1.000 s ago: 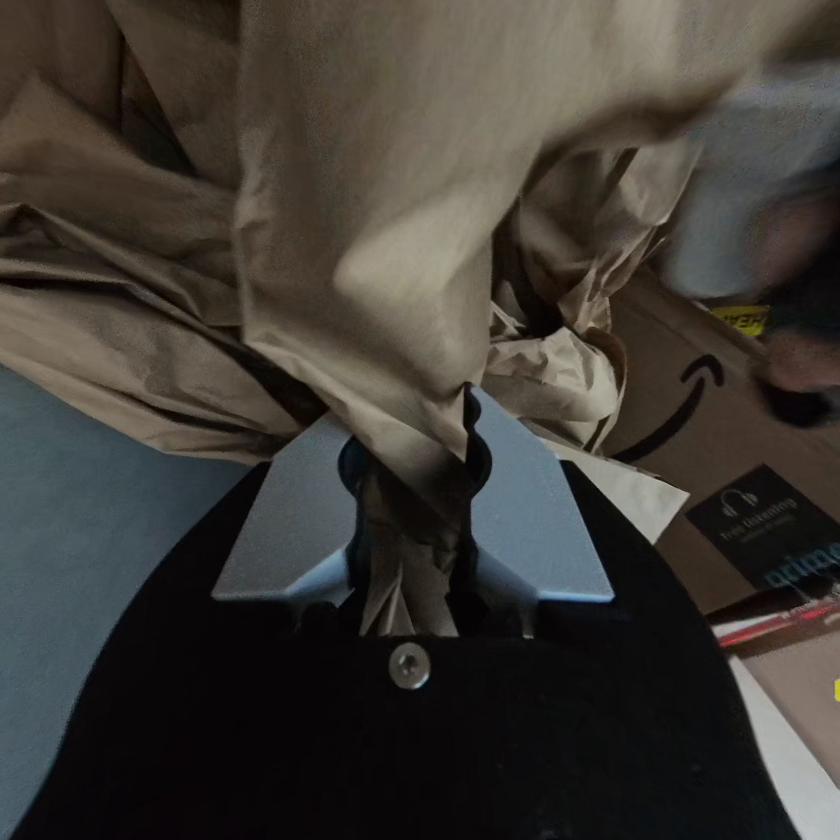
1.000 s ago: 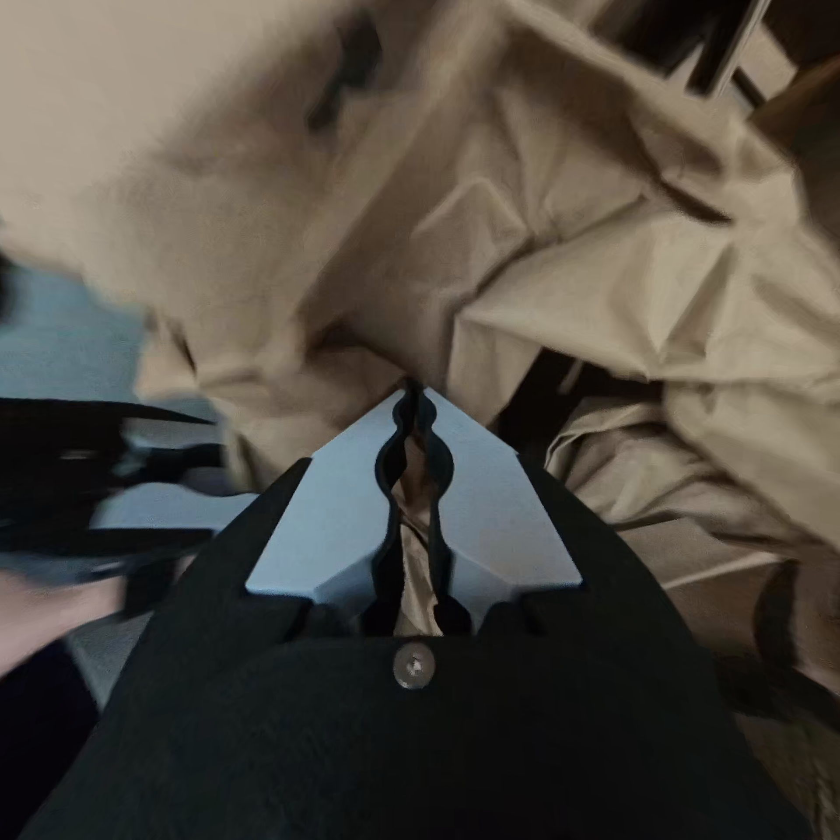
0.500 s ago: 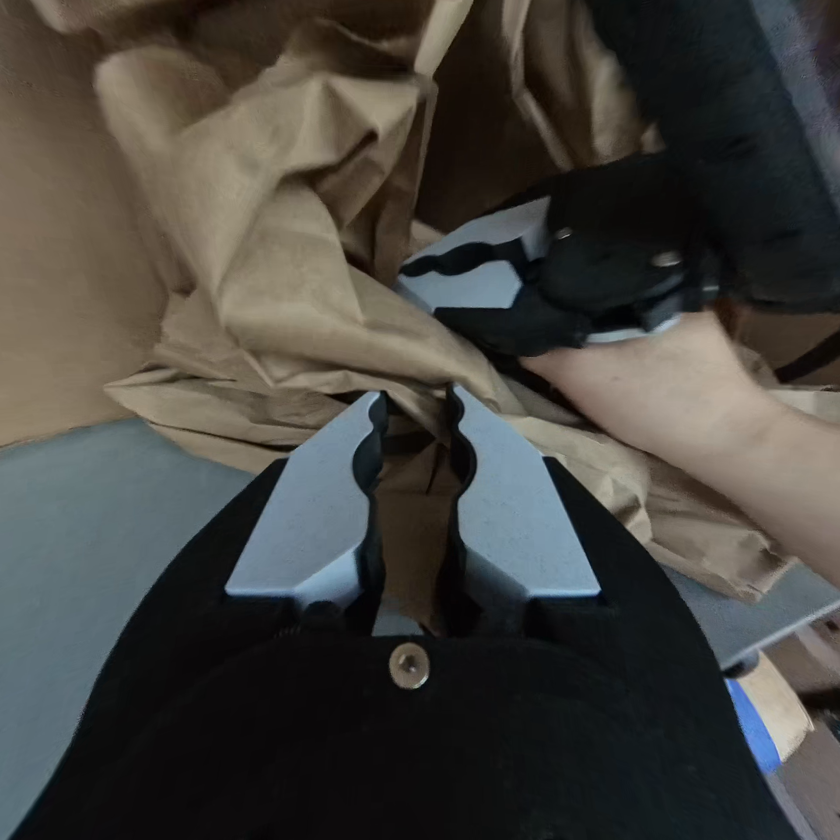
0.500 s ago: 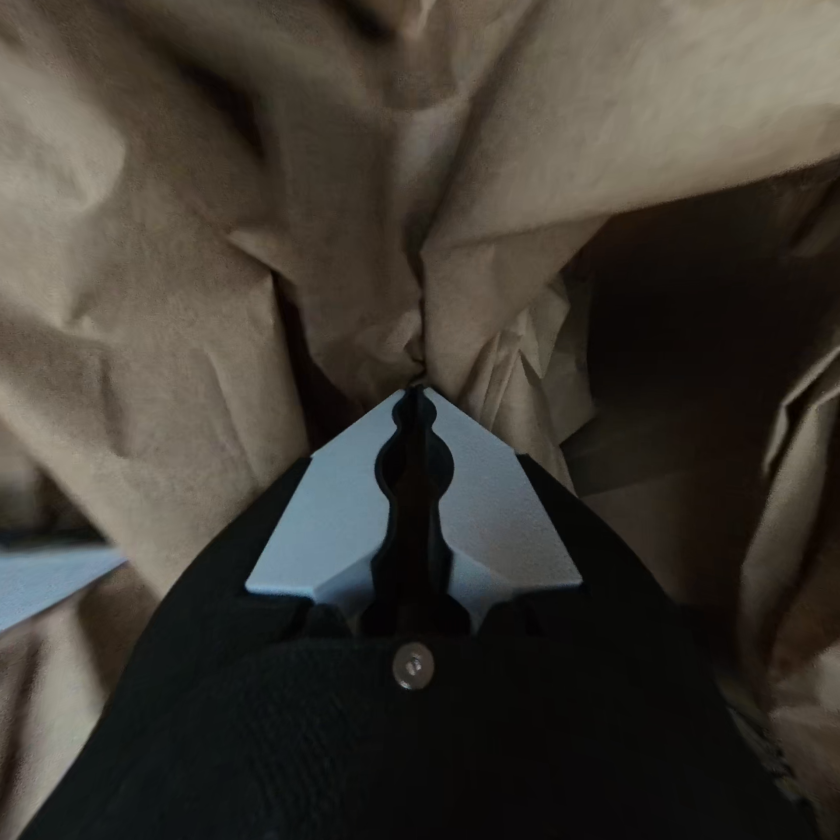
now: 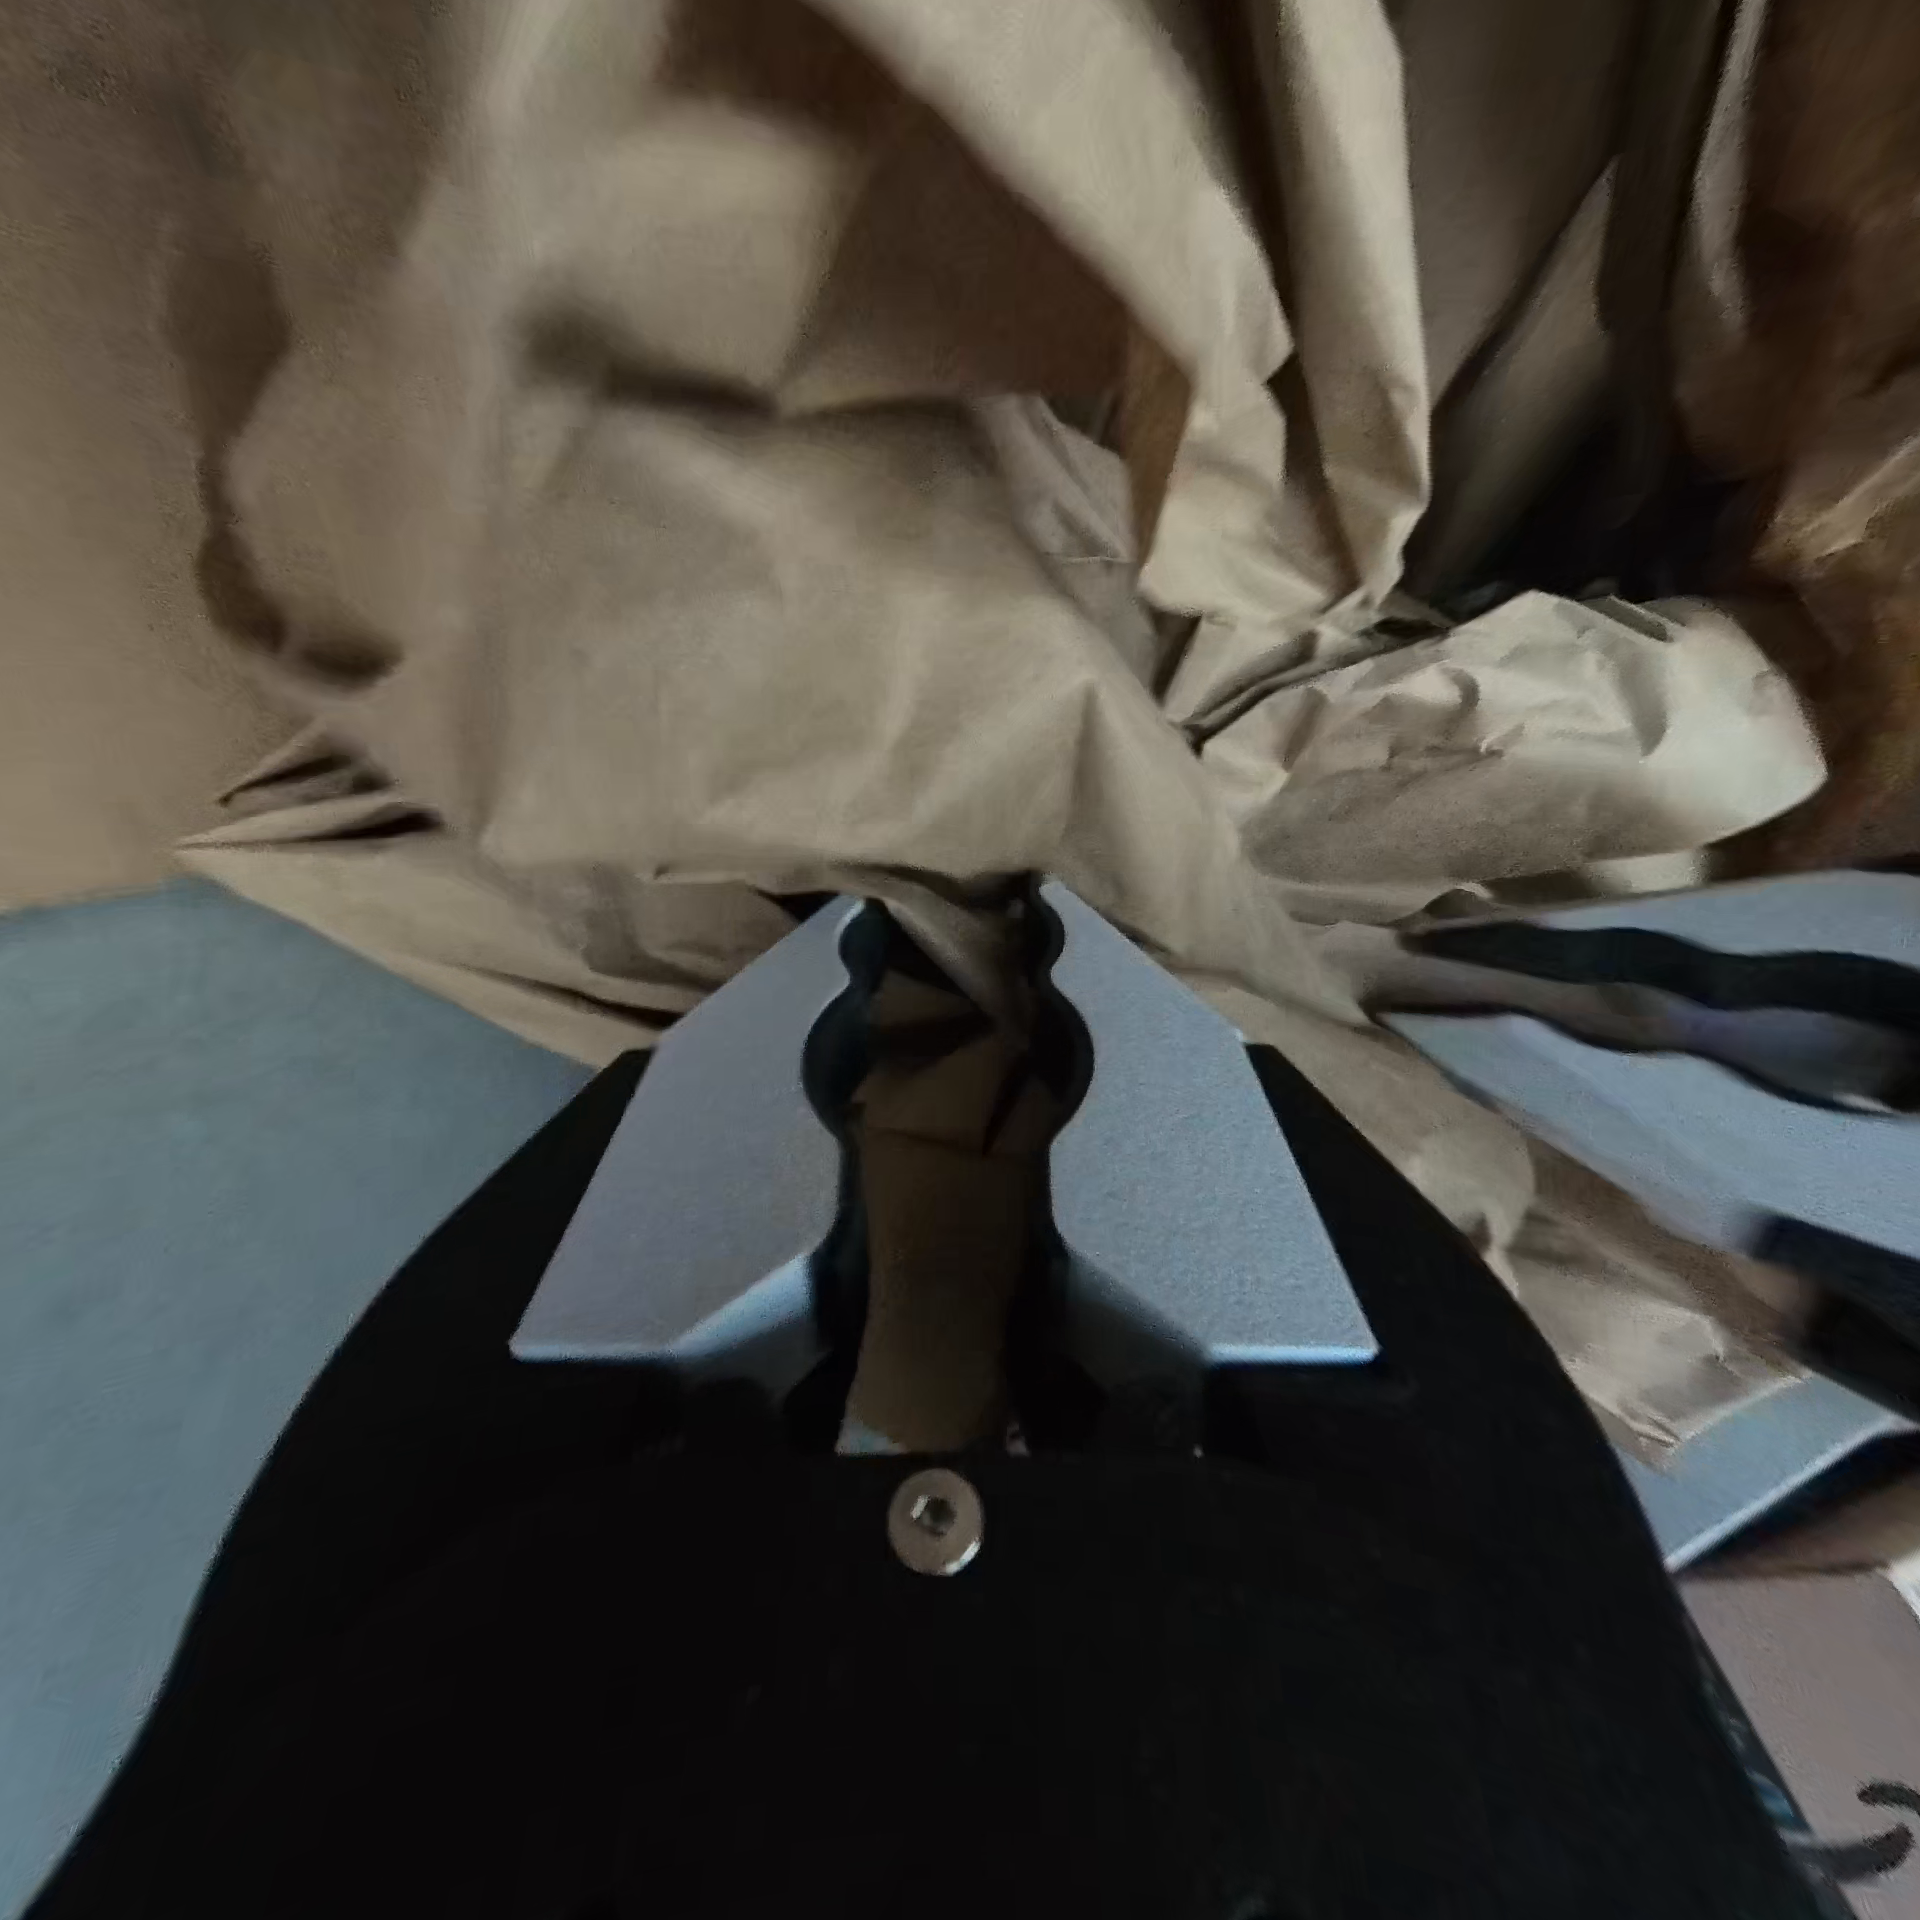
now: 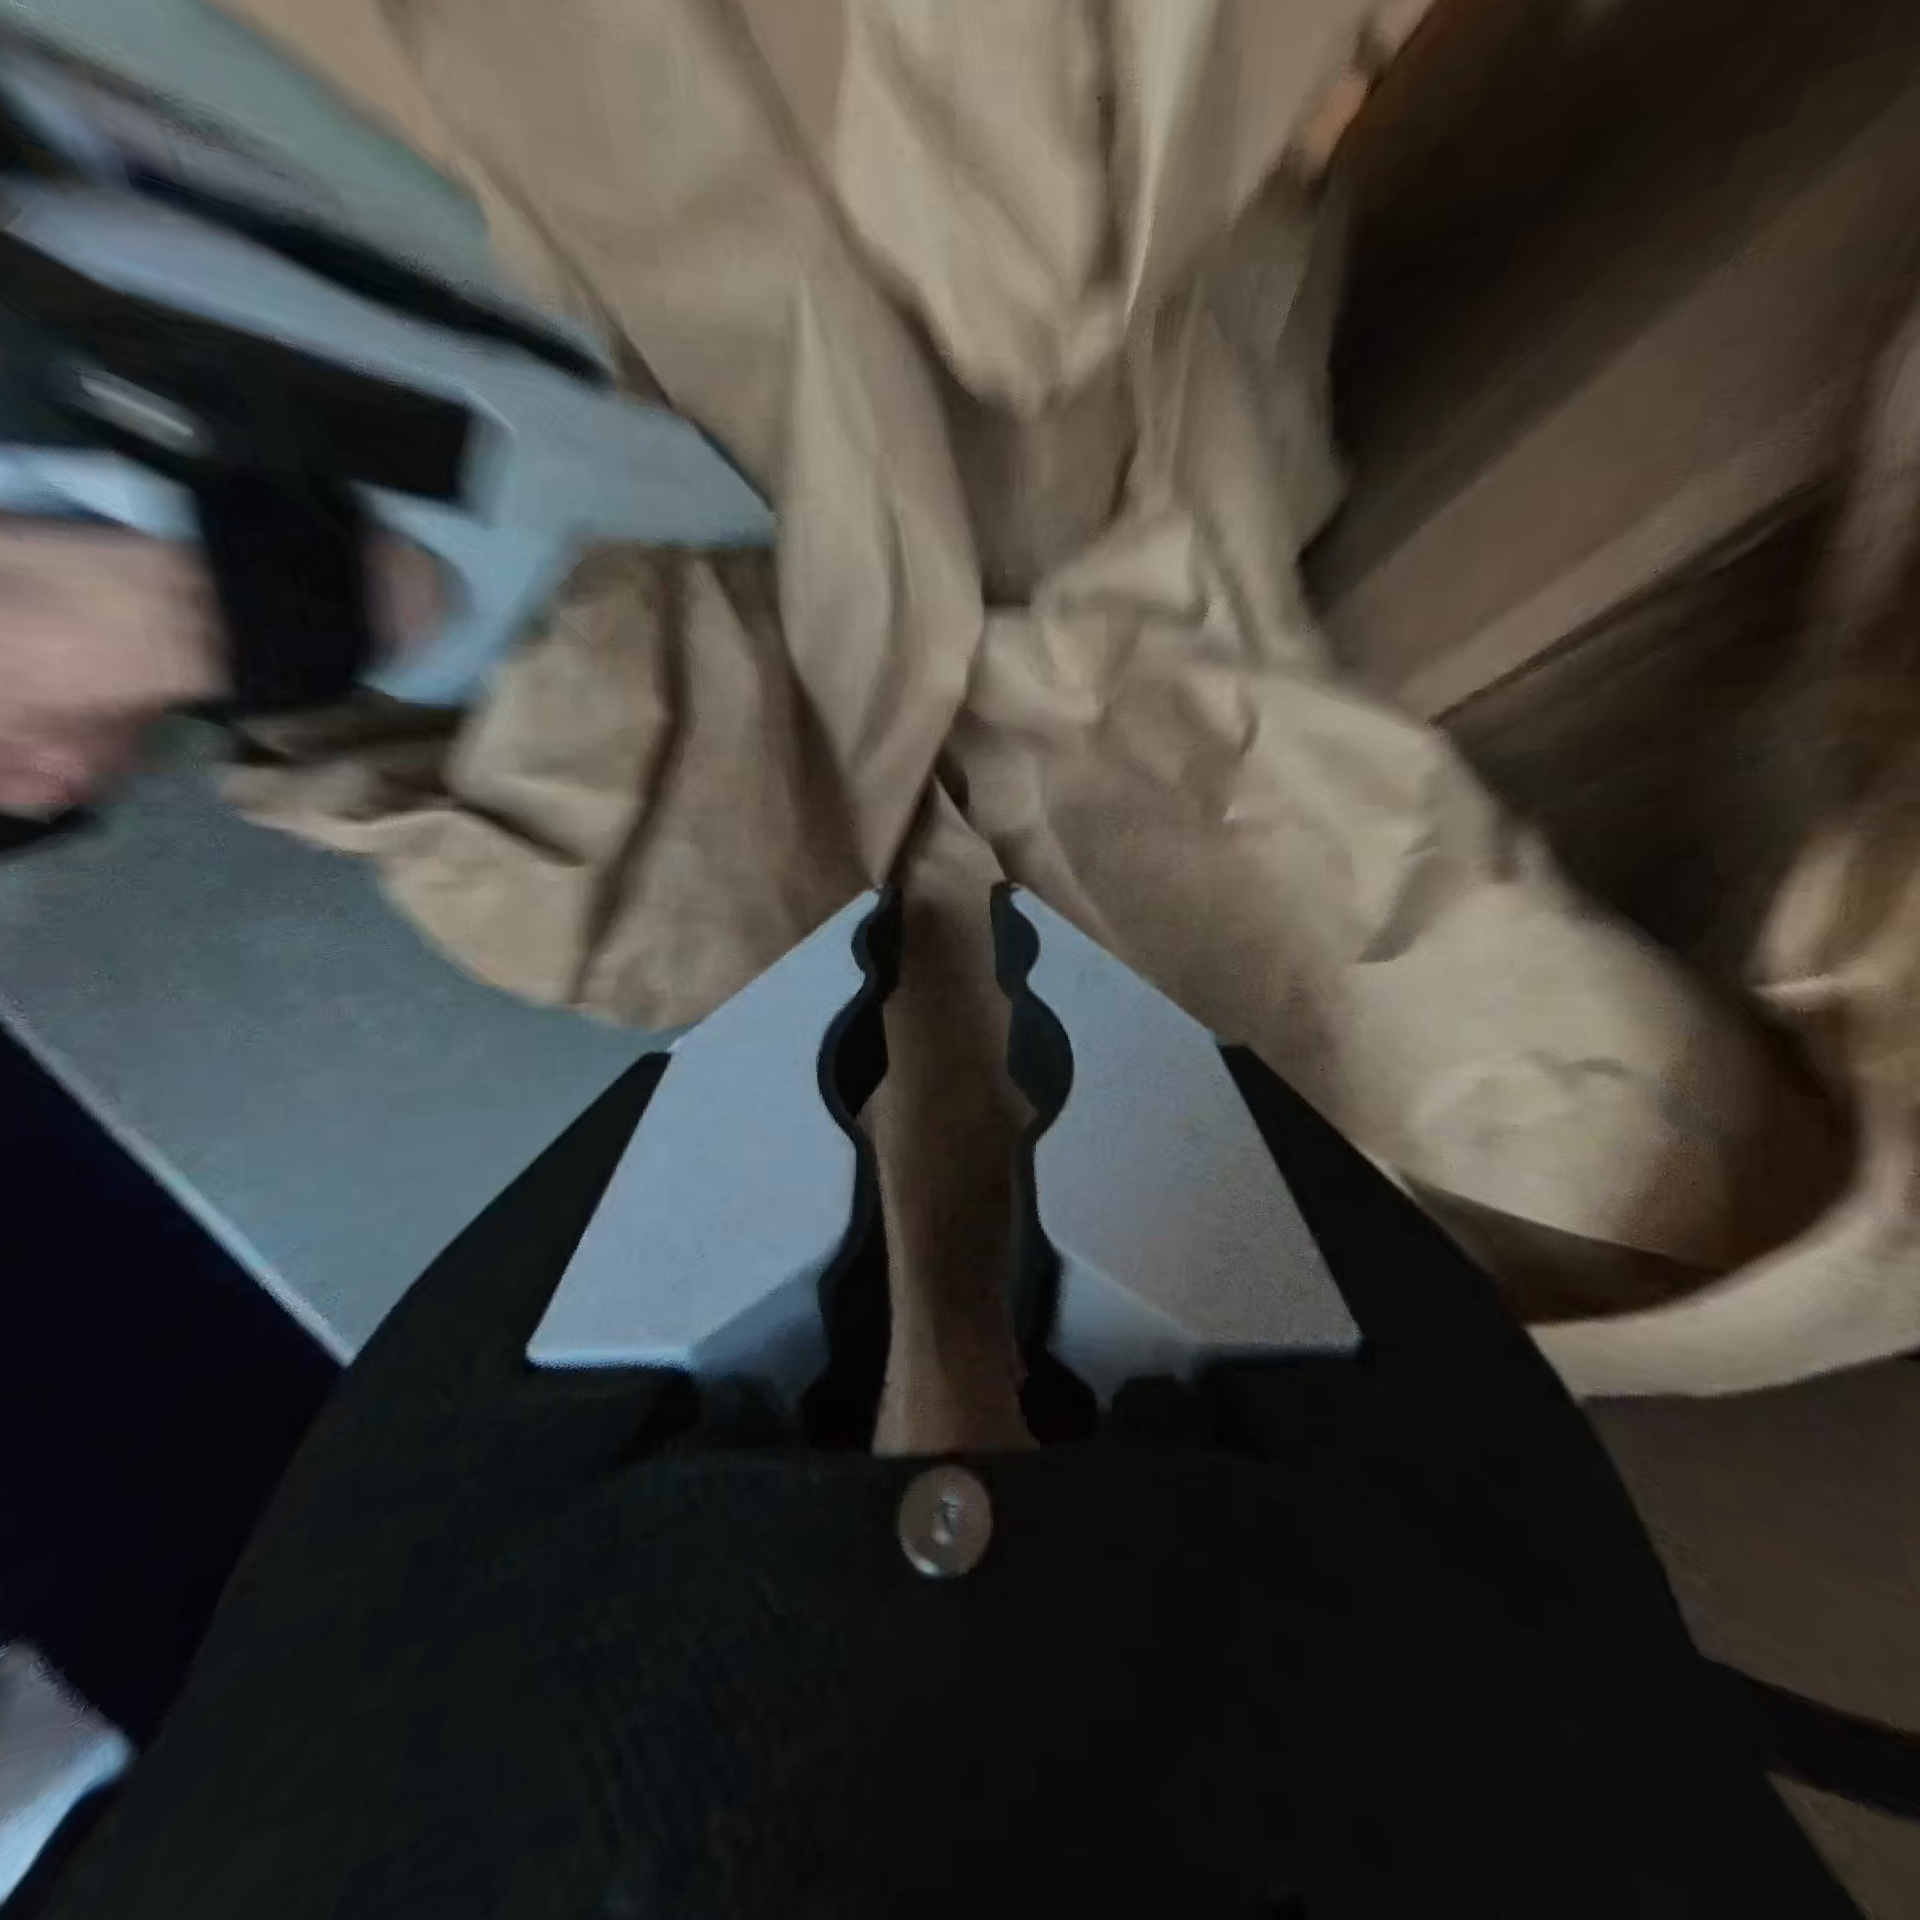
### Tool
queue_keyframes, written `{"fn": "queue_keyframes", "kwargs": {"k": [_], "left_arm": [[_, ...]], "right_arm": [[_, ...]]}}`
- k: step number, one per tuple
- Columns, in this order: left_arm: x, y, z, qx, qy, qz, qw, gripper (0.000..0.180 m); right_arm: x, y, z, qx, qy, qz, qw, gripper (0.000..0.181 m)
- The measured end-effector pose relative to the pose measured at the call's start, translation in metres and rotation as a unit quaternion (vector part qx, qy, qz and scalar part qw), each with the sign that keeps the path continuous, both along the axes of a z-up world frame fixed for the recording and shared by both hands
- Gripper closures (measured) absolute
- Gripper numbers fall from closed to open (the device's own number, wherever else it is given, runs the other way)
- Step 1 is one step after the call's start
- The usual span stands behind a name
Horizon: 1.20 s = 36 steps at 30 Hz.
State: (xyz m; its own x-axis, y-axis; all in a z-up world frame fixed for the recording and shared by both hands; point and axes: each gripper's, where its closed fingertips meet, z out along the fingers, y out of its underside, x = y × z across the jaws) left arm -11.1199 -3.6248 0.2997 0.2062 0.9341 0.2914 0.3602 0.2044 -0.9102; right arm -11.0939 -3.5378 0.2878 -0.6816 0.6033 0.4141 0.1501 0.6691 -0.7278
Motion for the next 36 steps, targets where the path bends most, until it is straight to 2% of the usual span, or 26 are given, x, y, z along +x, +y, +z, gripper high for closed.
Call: {"fn": "queue_keyframes", "kwargs": {"k": [1,4,7,9,12,14,16,19,21,24,27,31,33,36], "left_arm": [[0.008,-0.005,0.002,0.000,0.010,0.010,1.000,0.147],[0.045,-0.021,0.014,0.017,0.055,0.037,0.998,0.140],[0.088,-0.033,0.019,0.016,0.084,0.053,0.995,0.136],[0.110,-0.041,0.015,0.003,0.086,0.064,0.994,0.133],[0.129,-0.052,0.001,0.016,0.064,0.066,0.996,0.131],[0.134,-0.060,-0.010,0.075,0.023,0.054,0.995,0.133],[0.134,-0.066,-0.004,0.160,0.017,0.027,0.987,0.139],[0.128,-0.077,-0.003,0.218,0.003,0.009,0.976,0.140],[0.130,-0.078,-0.014,0.235,-0.040,-0.021,0.971,0.134],[0.159,-0.091,-0.021,0.271,-0.071,-0.057,0.958,0.133],[0.209,-0.116,-0.035,0.238,-0.074,-0.068,0.966,0.134],[0.280,-0.137,-0.052,0.176,-0.075,-0.109,0.976,0.136],[0.305,-0.146,-0.060,0.145,-0.076,-0.124,0.979,0.137],[0.331,-0.159,-0.070,0.125,-0.081,-0.135,0.980,0.138]], "right_arm": [[-0.009,0.006,-0.015,0.020,-0.018,-0.020,0.999,0.165],[-0.021,0.007,-0.027,0.018,0.011,-0.014,1.000,0.164],[-0.006,0.008,-0.002,-0.027,0.083,0.007,0.996,0.161],[0.011,0.009,0.011,-0.067,0.107,0.022,0.992,0.161],[0.030,0.015,0.013,-0.079,0.110,0.022,0.990,0.159],[0.048,0.019,0.020,-0.090,0.121,0.018,0.988,0.159],[0.078,0.011,0.037,-0.132,0.134,0.027,0.982,0.159],[0.141,-0.048,0.065,-0.196,0.141,0.118,0.963,0.159],[0.152,-0.086,0.064,-0.172,0.155,0.128,0.964,0.165],[0.117,-0.119,0.037,-0.119,0.125,0.049,0.984,0.168],[0.088,-0.132,-0.002,-0.103,0.051,-0.009,0.993,0.167],[0.098,-0.138,0.010,-0.134,0.083,-0.009,0.987,0.166],[0.112,-0.141,0.021,-0.180,0.084,0.000,0.980,0.163],[0.137,-0.148,0.031,-0.216,0.102,0.034,0.970,0.162]]}}
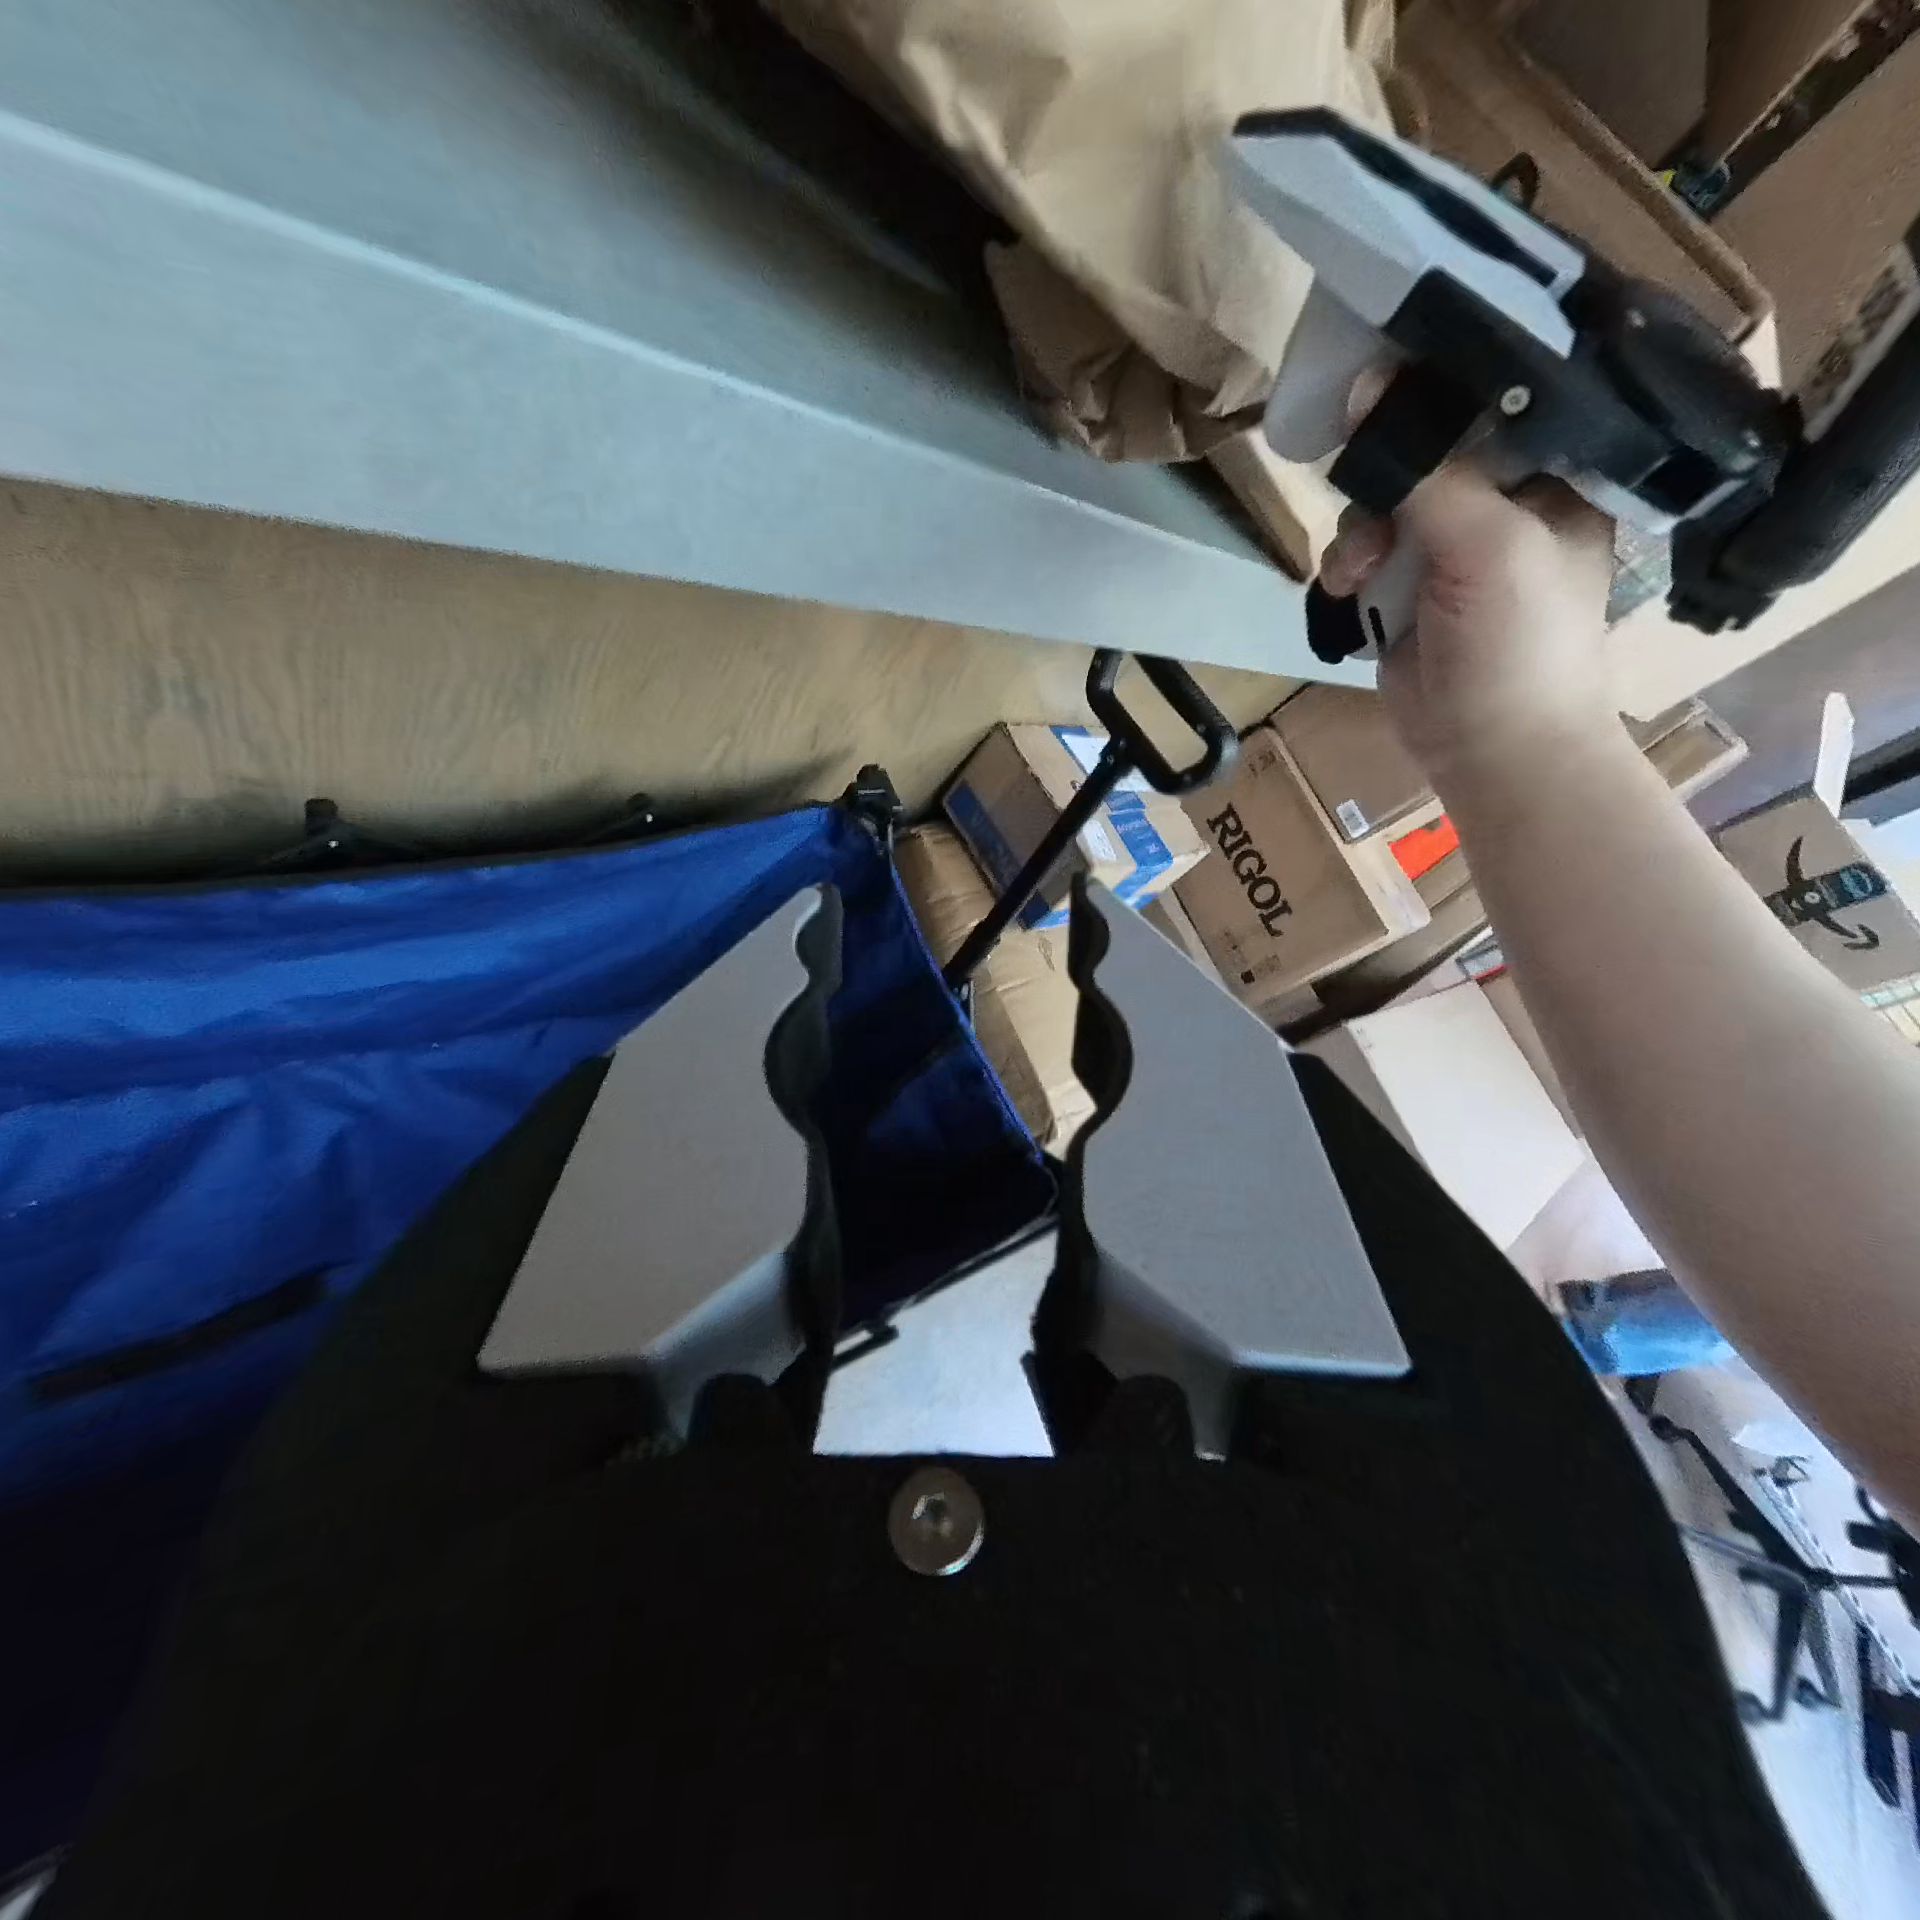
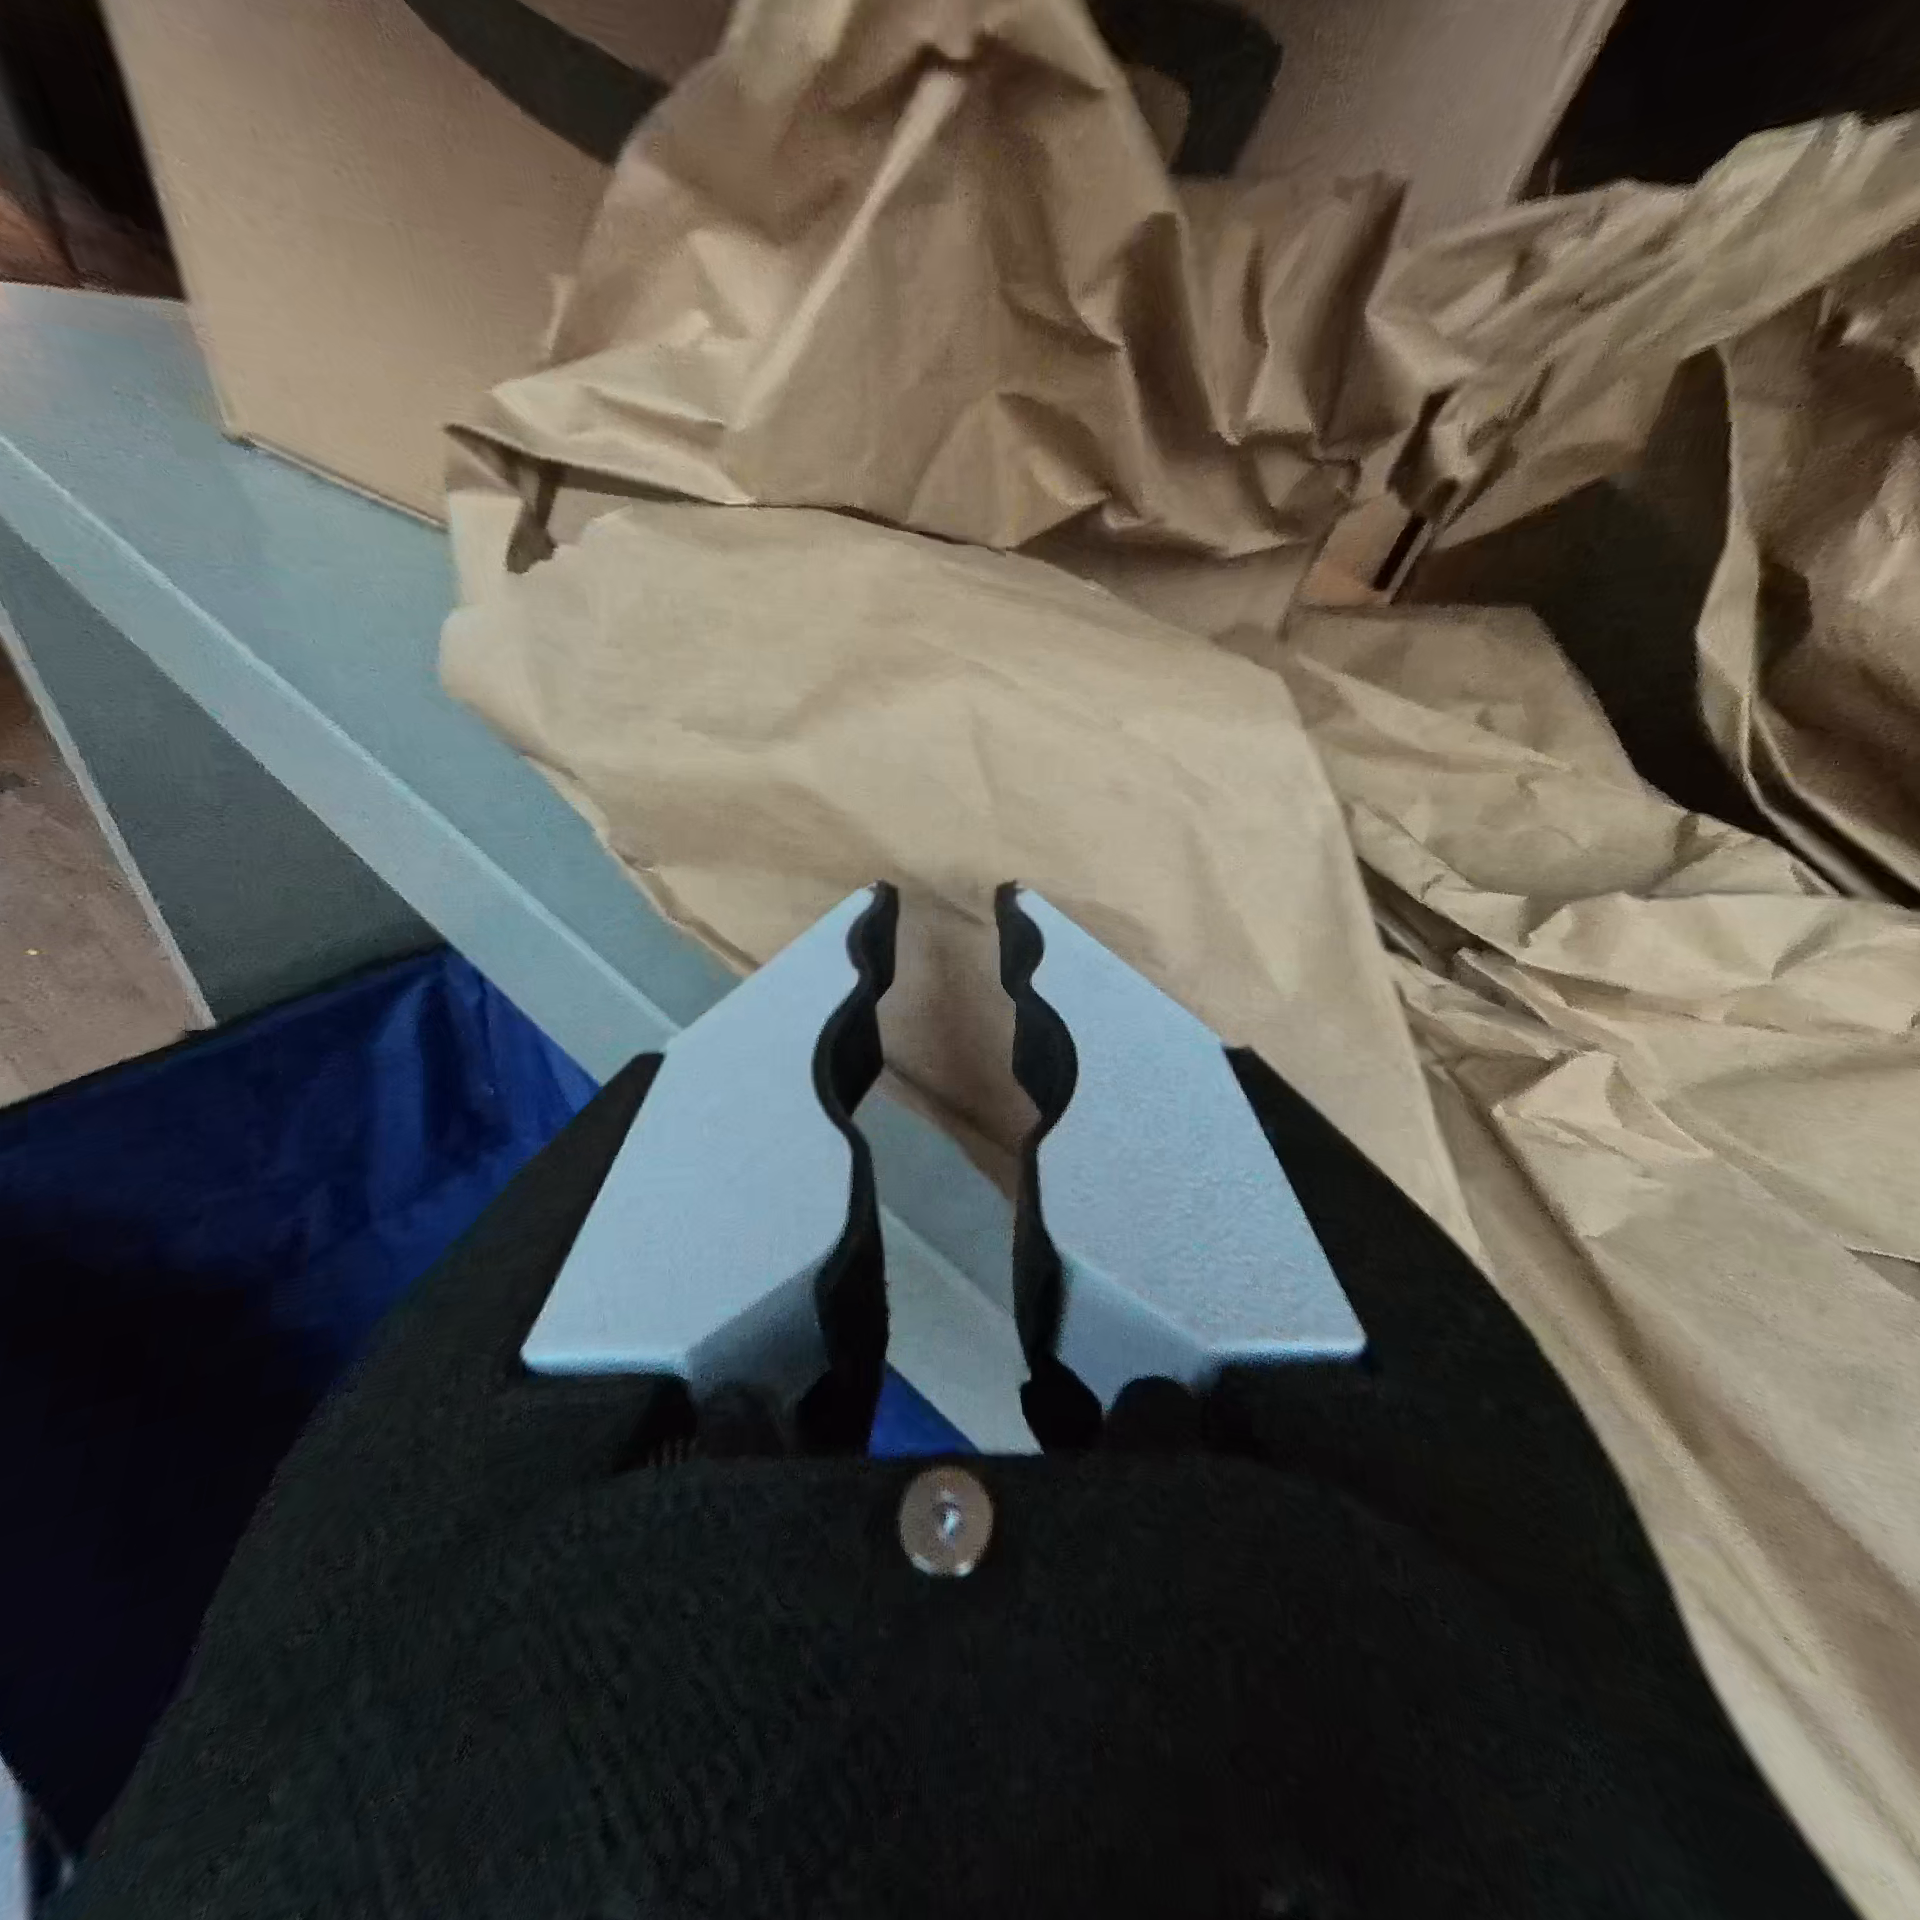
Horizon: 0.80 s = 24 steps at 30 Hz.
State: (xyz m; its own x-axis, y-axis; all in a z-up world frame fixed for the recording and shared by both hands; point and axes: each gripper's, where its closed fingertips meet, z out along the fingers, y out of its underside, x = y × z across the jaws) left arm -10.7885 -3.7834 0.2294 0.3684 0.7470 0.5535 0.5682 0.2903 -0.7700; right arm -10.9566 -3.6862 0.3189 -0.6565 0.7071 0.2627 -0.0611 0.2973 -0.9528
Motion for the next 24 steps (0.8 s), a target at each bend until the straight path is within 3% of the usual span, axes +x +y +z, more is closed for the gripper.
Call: {"fn": "queue_keyframes", "kwargs": {"k": [8,12,15,18,21,24], "left_arm": [[0.021,-0.011,0.005,-0.031,0.025,-0.020,0.999,0.138],[0.032,0.021,0.029,-0.106,0.104,-0.072,0.986,0.138],[0.047,0.084,0.046,-0.204,0.198,-0.146,0.948,0.134],[0.080,0.191,0.074,-0.248,0.295,-0.245,0.890,0.129],[0.145,0.310,0.101,-0.243,0.375,-0.341,0.827,0.125],[0.237,0.414,0.109,-0.199,0.399,-0.447,0.776,0.123]], "right_arm": [[0.047,0.002,-0.002,-0.012,0.027,0.013,0.999,0.160],[0.110,0.047,0.008,-0.017,0.047,-0.044,0.998,0.152],[0.183,0.123,0.005,-0.008,0.035,-0.155,0.987,0.144],[0.270,0.219,-0.004,0.000,0.006,-0.285,0.959,0.137],[0.378,0.322,-0.003,0.011,0.004,-0.431,0.902,0.129],[0.501,0.402,0.009,0.015,0.014,-0.549,0.835,0.130]]}}
